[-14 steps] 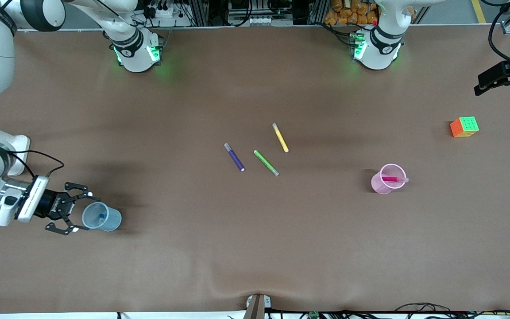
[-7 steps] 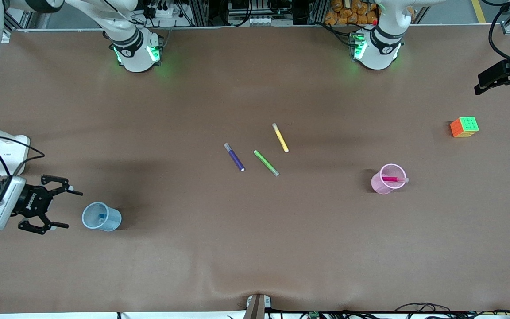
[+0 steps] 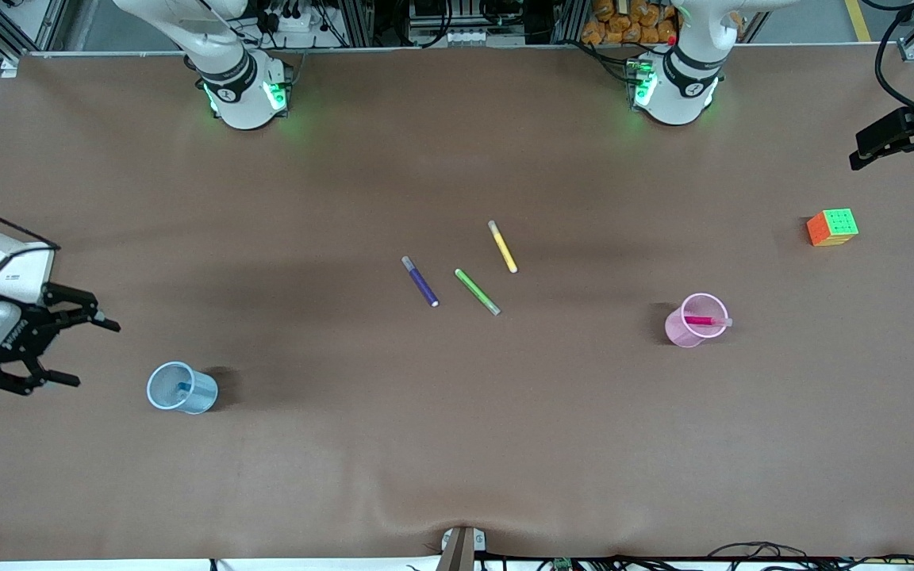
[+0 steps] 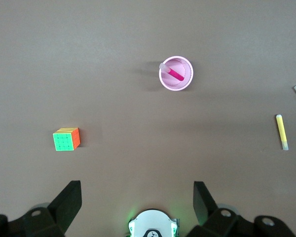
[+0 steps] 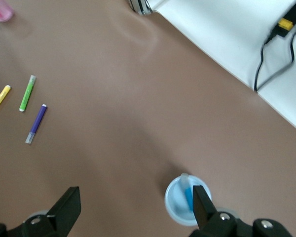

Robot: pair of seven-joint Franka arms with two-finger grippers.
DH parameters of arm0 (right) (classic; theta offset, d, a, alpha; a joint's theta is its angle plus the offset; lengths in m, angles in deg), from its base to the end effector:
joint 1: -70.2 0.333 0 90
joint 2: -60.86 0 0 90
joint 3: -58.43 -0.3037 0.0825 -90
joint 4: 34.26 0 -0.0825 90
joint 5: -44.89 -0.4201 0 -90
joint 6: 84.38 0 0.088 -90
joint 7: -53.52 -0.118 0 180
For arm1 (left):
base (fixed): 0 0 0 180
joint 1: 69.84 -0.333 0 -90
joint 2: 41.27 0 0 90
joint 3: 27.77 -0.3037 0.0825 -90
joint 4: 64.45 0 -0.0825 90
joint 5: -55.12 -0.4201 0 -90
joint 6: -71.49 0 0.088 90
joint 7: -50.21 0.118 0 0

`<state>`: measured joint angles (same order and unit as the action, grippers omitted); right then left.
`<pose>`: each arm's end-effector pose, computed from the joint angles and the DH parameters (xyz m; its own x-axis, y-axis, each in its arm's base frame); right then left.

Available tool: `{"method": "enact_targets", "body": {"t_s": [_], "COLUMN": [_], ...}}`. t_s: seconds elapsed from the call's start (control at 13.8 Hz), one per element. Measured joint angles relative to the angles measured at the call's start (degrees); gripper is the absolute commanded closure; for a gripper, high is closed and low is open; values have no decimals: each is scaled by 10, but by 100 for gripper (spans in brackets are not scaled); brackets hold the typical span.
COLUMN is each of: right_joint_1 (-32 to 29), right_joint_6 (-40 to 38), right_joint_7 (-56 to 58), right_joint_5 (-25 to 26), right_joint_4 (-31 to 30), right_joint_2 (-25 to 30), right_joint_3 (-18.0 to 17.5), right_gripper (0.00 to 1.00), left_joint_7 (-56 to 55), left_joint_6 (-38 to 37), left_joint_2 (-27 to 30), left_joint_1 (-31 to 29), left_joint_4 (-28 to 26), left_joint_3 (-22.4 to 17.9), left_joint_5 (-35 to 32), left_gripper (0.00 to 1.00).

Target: Place pink and blue markers in matching cups

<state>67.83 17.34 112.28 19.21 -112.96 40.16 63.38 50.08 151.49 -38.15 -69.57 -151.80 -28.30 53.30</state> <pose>0.7070 -0.0392 0.4954 0.6620 0.6603 0.3547 0.7421 -0.6439 -0.1864 0.5546 0.0068 0.6410 0.9972 0.0123 -0.0736 0.0100 -0.9995 -0.0313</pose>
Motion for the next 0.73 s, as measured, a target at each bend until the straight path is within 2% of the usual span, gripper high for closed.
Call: {"method": "enact_targets", "body": {"t_s": [0.15, 0.44, 0.73], "right_joint_1": [21, 41, 43], "right_joint_6": [-28, -77, -83], "right_joint_7": [-105, -233, -376], "right_joint_5": [65, 159, 234], "right_joint_4": [0, -11, -78], "right_joint_2": [32, 77, 142], "right_joint_3": [-1, 7, 16], "right_gripper": [0, 0, 0], "left_joint_7": [0, 0, 0], "left_joint_6": [0, 0, 0], "left_joint_2": [0, 0, 0], "left_joint_1": [0, 1, 0], "left_joint_4": [0, 0, 1], "left_joint_3": [0, 0, 0], "left_joint_5": [0, 0, 0], "left_gripper": [0, 0, 0]}}
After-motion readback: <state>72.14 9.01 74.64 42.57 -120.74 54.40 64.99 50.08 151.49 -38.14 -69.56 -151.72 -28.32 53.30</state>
